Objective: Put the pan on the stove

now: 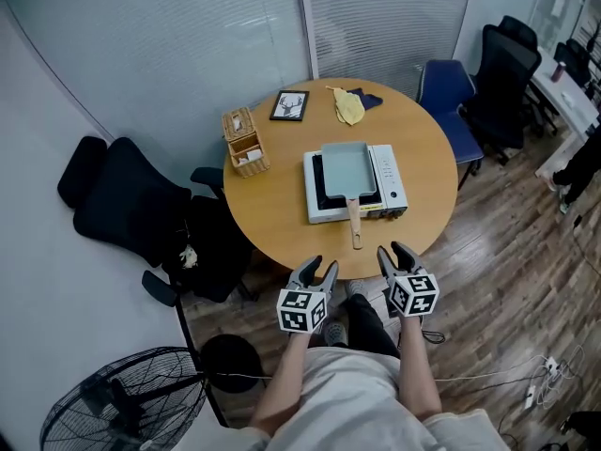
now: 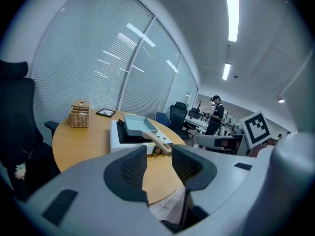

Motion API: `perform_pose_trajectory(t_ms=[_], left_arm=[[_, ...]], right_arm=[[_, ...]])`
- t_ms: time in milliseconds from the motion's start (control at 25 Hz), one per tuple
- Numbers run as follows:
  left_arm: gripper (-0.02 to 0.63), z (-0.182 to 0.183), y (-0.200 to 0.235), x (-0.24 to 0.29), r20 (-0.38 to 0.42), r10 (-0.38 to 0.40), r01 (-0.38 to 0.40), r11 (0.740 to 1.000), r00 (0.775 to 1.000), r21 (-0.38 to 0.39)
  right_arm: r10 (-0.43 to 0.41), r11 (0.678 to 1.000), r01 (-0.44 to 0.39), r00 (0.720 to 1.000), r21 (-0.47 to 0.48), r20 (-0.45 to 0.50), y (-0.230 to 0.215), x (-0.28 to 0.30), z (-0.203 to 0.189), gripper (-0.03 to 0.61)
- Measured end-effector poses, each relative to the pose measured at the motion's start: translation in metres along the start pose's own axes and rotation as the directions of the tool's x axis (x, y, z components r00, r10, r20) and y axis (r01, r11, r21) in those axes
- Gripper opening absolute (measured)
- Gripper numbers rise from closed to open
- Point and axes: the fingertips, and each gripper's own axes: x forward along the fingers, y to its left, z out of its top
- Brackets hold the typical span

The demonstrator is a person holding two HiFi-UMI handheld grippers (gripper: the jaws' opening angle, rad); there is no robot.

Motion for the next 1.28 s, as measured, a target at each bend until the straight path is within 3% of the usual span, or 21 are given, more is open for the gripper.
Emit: perform_pose_trajectory(t_ms=[240, 400, 680, 1280], left_arm=[[0.07, 0.008, 0.009, -0.011, 0.035, 0.049, -0.049, 0.999, 0.998, 0.008], [0.038, 0.007, 0.012, -0.014, 0.03, 0.062, -0.063, 0.998, 0.998, 0.005], [0.028, 0.015, 0.013, -0.015, 0.055, 0.055, -0.055, 0.998, 0.997, -0.012], [0.029, 0.004, 0.012, -0.014, 0.022, 0.038, -0.038, 0.999, 0.999, -0.013]], right_arm=[[-0.014, 1.0, 0.014, 0.999, 0.007, 0.032, -0.002, 0.0, 0.011, 0.089], [-0.024, 0.999, 0.023, 0.999, 0.024, 0.027, -0.002, -0.001, 0.008, 0.055], [-0.012, 1.0, 0.012, 1.0, 0.013, 0.02, 0.0, -0.003, 0.009, 0.026], [-0.028, 0.999, 0.027, 1.0, 0.033, 0.003, -0.001, -0.003, 0.0, 0.028]])
